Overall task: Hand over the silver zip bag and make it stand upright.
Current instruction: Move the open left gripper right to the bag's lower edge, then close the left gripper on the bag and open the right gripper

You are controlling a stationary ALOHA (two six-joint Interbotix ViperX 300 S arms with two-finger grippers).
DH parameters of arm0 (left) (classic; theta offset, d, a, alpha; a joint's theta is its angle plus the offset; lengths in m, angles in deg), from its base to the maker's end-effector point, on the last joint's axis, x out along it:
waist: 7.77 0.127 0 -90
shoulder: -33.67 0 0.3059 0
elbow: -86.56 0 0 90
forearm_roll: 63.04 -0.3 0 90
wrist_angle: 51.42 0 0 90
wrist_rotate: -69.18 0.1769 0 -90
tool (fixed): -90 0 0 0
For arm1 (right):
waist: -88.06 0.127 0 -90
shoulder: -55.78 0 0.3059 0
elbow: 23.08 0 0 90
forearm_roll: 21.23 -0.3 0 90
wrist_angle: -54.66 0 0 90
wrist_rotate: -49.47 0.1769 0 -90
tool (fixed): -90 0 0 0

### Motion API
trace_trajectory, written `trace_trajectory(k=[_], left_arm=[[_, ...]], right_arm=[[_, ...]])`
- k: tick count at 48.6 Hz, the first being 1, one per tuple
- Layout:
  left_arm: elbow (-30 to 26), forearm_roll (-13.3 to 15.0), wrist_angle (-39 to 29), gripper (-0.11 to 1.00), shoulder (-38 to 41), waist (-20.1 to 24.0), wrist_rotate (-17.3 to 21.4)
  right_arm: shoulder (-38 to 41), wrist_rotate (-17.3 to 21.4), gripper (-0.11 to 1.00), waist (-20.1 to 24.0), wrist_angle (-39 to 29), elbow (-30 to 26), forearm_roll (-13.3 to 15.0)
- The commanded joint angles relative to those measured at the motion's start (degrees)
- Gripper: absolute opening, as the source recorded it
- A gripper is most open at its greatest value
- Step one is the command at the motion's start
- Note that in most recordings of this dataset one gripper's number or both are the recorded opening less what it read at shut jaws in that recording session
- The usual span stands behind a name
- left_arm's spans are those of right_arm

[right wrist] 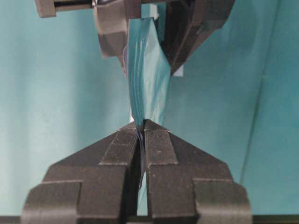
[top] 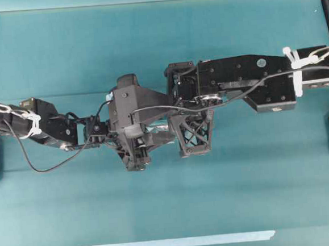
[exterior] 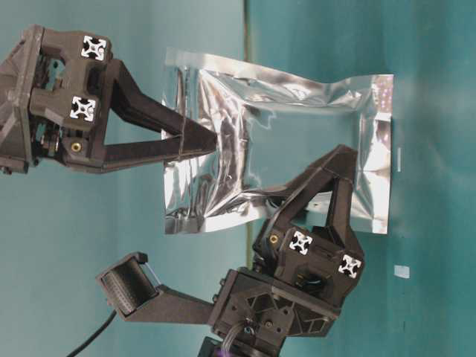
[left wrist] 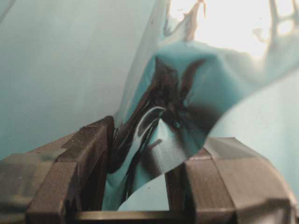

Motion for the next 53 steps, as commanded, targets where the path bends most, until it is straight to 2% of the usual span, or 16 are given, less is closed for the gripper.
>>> trace_trajectory(k=[1,15,19,24,31,35,45,53], left_arm=[[-0.62,-0.09,0.18,0.35,-0.18,-0.26,-0.09],[-0.62,-0.09,0.09,0.35,-0.26,-0.7,0.97],[-0.7,-0.09,0.09,0.35,-0.26,-0.97,0.97],[-0.53,-0.09,0.09,0.35,-0.18,-0.97,1.05],[-0.53,-0.09,0.09,0.32,-0.18,-1.05,0.97],[-0.53,0.0,0.09,0.29,-0.18,-1.05,1.05],[-0.18,-0.09,0.09,0.29,-0.18,-1.05,1.32],[0.0,-0.09,-0.26,0.29,-0.26,-1.05,2.55]], right_arm=[[-0.53,0.44,0.04,0.26,0.79,0.0,-0.26],[-0.7,0.18,0.04,0.26,2.29,0.35,-0.35],[-0.7,0.26,0.11,0.35,2.2,0.35,-0.53],[-0.7,0.35,0.31,0.35,2.29,0.35,-0.62],[-0.7,0.53,0.74,0.35,2.02,0.35,-0.62],[-0.79,0.44,0.89,0.53,2.02,0.44,-0.62],[-1.41,0.88,0.88,0.53,2.02,0.62,-0.62],[-3.87,4.22,0.88,0.44,2.11,0.7,-0.26]])
